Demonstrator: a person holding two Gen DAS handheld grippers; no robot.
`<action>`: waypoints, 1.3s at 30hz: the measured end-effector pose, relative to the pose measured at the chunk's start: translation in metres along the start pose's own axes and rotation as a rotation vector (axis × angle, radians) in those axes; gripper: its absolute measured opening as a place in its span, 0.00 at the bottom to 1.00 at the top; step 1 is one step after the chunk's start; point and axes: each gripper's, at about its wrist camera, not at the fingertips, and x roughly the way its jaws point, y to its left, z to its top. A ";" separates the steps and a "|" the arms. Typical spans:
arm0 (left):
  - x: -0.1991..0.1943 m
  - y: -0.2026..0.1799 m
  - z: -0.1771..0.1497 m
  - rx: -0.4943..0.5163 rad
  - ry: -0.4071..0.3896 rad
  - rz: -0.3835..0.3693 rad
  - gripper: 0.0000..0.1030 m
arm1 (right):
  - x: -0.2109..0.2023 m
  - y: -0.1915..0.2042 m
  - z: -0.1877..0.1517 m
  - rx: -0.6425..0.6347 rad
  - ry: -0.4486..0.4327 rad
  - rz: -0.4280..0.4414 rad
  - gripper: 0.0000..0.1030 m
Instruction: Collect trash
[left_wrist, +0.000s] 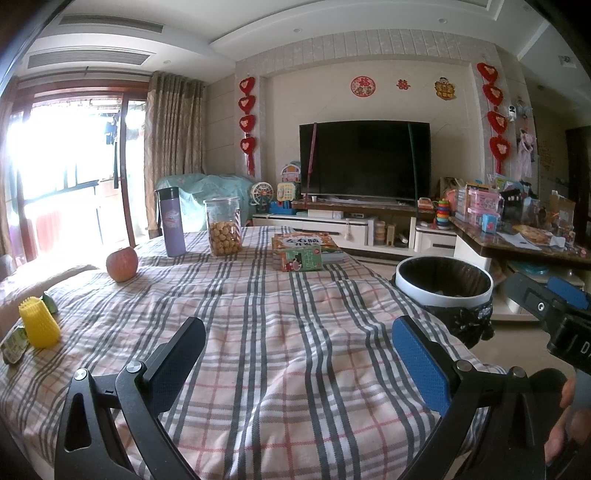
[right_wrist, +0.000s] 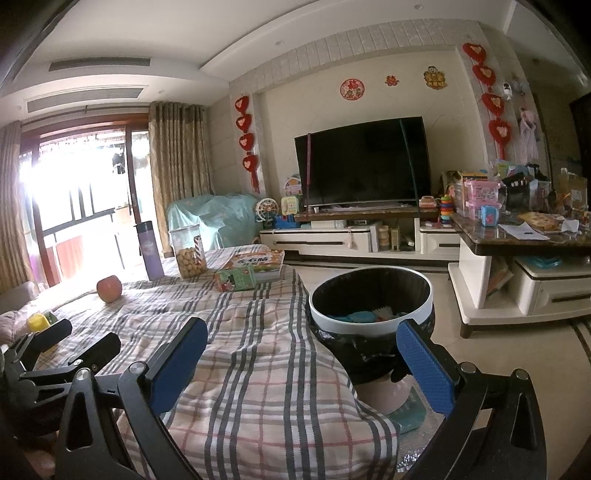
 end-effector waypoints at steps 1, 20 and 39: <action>0.000 0.000 0.000 0.000 0.000 0.000 0.99 | 0.000 0.001 0.000 0.000 0.000 0.001 1.00; 0.000 -0.001 0.000 0.001 0.002 -0.001 0.99 | 0.000 0.001 0.000 0.003 -0.001 0.002 1.00; 0.013 0.009 -0.005 -0.011 0.045 -0.004 0.99 | 0.015 0.027 -0.001 0.004 0.048 0.021 1.00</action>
